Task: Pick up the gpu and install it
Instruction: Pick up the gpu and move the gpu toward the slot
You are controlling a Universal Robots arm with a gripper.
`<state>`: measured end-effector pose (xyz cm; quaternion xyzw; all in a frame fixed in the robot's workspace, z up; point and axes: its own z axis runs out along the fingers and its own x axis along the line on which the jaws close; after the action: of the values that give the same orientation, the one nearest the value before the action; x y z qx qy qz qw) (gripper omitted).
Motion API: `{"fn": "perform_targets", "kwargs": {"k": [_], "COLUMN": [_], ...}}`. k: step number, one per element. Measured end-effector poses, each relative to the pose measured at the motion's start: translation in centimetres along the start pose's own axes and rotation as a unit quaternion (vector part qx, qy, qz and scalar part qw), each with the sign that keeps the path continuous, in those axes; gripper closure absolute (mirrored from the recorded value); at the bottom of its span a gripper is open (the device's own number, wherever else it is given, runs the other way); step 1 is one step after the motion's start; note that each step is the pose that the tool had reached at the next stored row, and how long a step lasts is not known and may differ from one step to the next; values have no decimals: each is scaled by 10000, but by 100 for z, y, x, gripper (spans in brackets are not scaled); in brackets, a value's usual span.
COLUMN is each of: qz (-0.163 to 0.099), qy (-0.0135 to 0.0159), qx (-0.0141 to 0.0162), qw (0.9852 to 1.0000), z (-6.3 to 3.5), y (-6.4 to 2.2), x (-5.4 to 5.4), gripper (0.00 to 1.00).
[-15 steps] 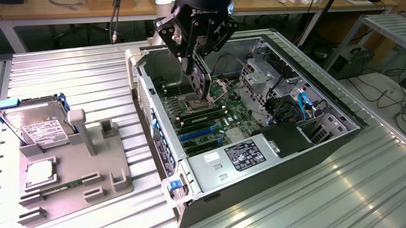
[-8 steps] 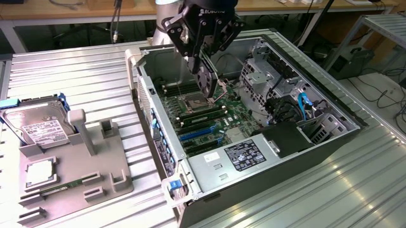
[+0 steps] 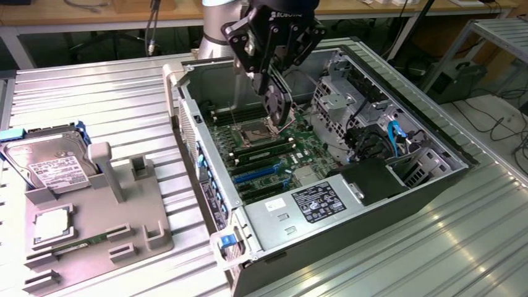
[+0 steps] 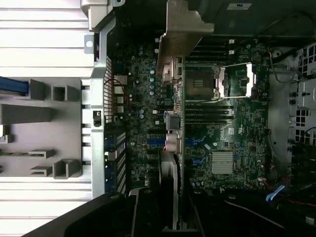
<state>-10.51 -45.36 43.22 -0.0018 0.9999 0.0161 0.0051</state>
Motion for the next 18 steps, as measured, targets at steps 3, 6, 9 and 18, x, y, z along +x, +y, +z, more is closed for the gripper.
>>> {"fn": "perform_targets", "kwargs": {"k": [3, 6, 9, 18], "qz": [0, 0, 0, 0], "qy": [0, 0, 0, 0], "qx": [0, 0, 0, 0], "qw": [10000, 10000, 10000, 10000], "z": [2, 4, 5, 10], "y": [0, -1, -1, -1], "x": [-56, -102, -150, -304], "gripper": [73, 73, 73, 73]}}
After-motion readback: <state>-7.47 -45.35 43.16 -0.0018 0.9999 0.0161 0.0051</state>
